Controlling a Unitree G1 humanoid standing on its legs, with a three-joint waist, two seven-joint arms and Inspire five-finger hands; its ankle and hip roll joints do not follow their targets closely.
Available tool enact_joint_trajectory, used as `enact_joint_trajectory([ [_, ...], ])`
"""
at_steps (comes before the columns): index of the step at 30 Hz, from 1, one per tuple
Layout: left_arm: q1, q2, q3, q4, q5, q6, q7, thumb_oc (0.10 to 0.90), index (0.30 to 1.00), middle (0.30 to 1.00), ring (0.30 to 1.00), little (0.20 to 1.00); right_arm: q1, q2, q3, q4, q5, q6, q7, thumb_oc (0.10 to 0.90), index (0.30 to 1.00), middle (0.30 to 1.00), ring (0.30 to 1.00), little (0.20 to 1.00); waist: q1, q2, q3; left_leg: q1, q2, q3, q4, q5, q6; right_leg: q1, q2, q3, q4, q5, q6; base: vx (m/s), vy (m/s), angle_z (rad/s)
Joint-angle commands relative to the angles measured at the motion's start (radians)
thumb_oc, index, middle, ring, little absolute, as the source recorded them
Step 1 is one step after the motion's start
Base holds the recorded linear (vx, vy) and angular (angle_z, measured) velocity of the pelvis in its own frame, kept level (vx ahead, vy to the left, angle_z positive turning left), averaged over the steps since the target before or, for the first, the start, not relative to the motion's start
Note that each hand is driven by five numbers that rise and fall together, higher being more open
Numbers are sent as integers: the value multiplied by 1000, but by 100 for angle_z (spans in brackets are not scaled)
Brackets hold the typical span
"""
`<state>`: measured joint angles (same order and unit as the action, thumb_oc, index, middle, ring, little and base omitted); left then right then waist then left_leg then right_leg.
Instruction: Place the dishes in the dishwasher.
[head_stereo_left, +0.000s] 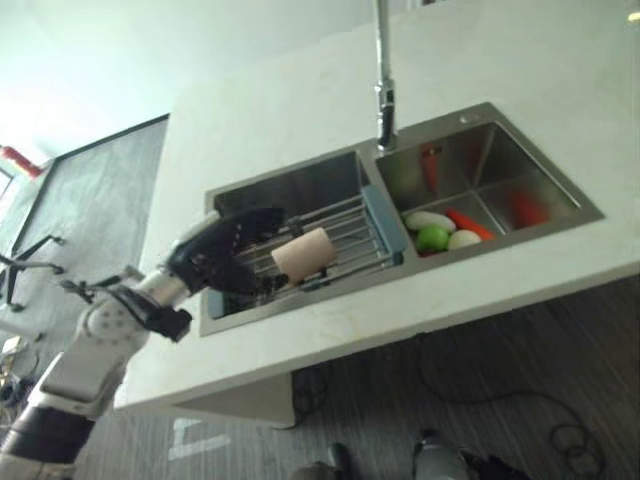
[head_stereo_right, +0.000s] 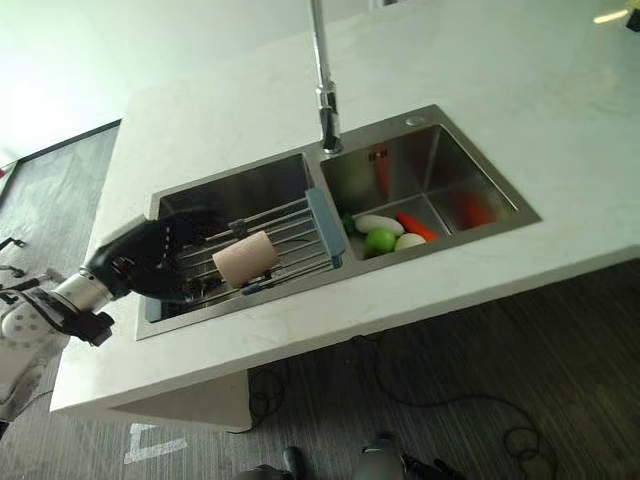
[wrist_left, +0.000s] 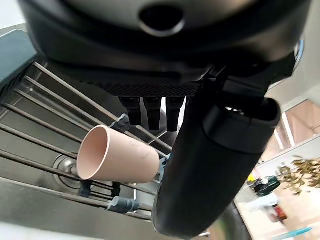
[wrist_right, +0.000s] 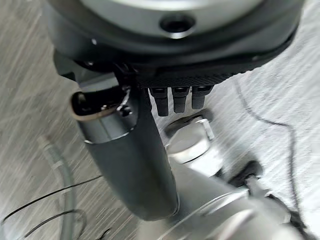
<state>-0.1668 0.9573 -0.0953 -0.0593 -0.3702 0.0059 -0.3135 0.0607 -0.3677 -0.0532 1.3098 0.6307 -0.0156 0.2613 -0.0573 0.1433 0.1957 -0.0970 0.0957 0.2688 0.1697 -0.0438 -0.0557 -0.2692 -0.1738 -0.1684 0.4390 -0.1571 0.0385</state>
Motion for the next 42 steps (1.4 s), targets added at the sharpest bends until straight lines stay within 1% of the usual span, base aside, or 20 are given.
enact_joint_trajectory([
  [1,-139,20,119,5,31,-67,74,800,900,900,900,900,-1,4,-3,-14,30,-14,18,800,900,900,900,900,-4,-14,25,-40,8,-50,130,-145,-2,112,-46,-24,-139,0,129,-30,-11,1],
  [4,-148,7,103,15,36,-62,91,800,900,900,900,900,-3,5,4,-26,31,-15,12,800,900,900,900,900,-8,-14,28,-43,9,-45,130,-144,-2,108,-46,-23,-139,2,129,0,0,0],
  [6,-153,-3,94,18,69,-68,110,800,900,900,900,900,-3,8,8,-29,36,-18,9,800,900,900,900,900,-10,-13,29,-43,10,-43,130,-143,-2,107,-47,-22,-139,3,129,0,0,0],
  [7,-165,-8,75,35,114,-63,144,800,900,900,900,900,-2,9,11,-35,67,-10,17,800,900,900,900,900,-15,-14,31,-45,10,-40,130,-142,-4,104,-48,-22,-139,6,130,-31,-9,2],
  [8,-172,-11,67,52,124,-70,171,800,900,900,900,900,-3,10,11,-42,106,4,20,800,900,900,900,900,-18,-13,34,-46,11,-38,130,-140,-4,102,-48,-21,-139,6,129,-32,-5,0],
  [12,-178,-26,65,74,157,-93,216,800,900,900,900,900,0,16,10,-57,104,12,14,800,900,900,900,900,-25,-12,39,-49,10,-34,130,-139,-4,96,-49,-15,-139,8,129,-7,6,-2],
  [14,-178,-41,70,67,165,-91,229,800,900,900,900,900,3,16,5,-56,98,15,16,800,900,900,900,900,-29,-10,43,-51,9,-31,130,-138,-5,93,-49,-11,-139,9,129,-13,25,-6],
  [17,-183,-50,66,67,140,-89,228,800,900,900,900,900,11,11,1,-58,92,16,25,800,900,900,900,900,-36,-6,48,-49,9,-23,130,-137,-5,89,-54,-10,-139,12,131,-5,24,-6],
  [23,-195,-69,46,63,151,-76,233,800,900,900,900,900,10,11,5,-68,77,15,29,800,900,900,900,900,-46,-7,53,-52,8,-19,130,-137,-6,81,-53,0,-139,15,132,11,-5,-5],
  [28,-211,-81,27,68,152,-64,234,800,900,900,900,900,4,4,5,-82,77,22,18,800,900,900,900,900,-57,-2,66,-54,9,-13,130,-134,-7,72,-52,9,-139,19,131,1,0,-1],
  [35,-225,-86,11,74,145,-18,241,800,900,900,900,900,12,-6,1,-91,66,25,20,800,900,900,900,900,-70,5,78,-58,6,-6,130,-132,-8,63,-55,18,-139,24,134,16,10,-8],
  [42,-241,-86,-6,108,165,10,257,800,900,900,900,900,12,-13,6,-109,60,22,18,800,900,900,900,900,-81,12,96,-68,1,-3,130,-129,-6,47,-58,29,-139,31,135,4,5,-2],
])
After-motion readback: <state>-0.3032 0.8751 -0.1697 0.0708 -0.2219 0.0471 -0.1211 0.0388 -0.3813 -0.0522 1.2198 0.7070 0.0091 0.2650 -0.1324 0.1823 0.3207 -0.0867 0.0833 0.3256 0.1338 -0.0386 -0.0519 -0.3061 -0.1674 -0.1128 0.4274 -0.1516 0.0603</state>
